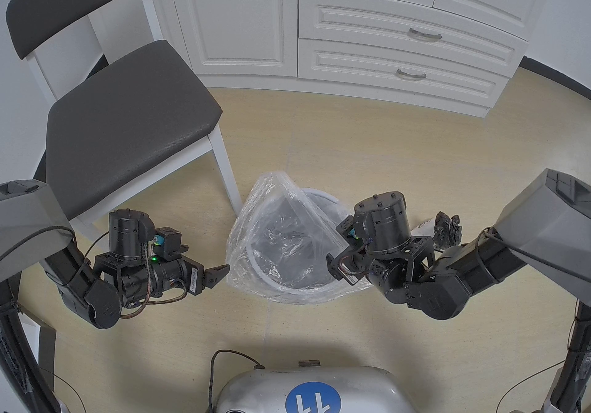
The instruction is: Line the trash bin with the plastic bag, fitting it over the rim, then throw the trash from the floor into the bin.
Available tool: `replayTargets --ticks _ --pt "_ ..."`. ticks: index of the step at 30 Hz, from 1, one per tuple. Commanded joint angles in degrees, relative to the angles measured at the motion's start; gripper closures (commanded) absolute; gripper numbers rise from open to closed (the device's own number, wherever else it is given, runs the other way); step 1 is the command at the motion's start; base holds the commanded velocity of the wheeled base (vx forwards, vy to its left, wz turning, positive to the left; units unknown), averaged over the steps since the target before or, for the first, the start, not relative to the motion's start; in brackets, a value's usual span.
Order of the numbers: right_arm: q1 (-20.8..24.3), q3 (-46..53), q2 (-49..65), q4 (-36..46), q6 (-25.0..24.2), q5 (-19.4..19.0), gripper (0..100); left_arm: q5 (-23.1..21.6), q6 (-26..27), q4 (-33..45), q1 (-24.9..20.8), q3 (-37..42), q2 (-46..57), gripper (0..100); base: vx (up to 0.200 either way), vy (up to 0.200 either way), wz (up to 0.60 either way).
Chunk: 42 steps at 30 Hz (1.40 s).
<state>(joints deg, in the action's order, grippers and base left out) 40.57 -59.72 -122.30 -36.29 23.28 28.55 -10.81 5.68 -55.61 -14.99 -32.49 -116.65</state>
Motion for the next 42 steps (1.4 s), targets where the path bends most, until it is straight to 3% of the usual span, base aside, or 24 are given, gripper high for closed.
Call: replayTargets --ticks 1,16,28,35,42 --pt "-1.8 -6.6 -8.5 -0.5 -2.2 0.4 0 0.0 0.0 0.0 0.1 -0.1 0.3 0 0.0 0.0 0.0" --pt "-8.7 -26.3 -13.8 -1.1 -2.0 0.7 0 0.0 -0.1 0.0 0.5 -0.6 -0.2 0 0.0 0.0 0.0" --pt "-8.8 -54.4 -27.6 0.6 -4.5 2.9 0 0.0 -0.1 0.0 0.5 -0.9 -0.7 0 0.0 0.0 0.0" --pt "-8.6 -54.9 -30.6 0.6 -6.3 2.9 0 0.1 -0.1 -1.2 0.5 -0.9 -1.0 0 0.0 0.0 0.0" --pt "-6.5 -53.4 -23.3 0.7 -6.9 2.9 0 0.2 -0.1 -3.9 0.5 -0.6 -1.8 0 0.0 0.0 0.0"
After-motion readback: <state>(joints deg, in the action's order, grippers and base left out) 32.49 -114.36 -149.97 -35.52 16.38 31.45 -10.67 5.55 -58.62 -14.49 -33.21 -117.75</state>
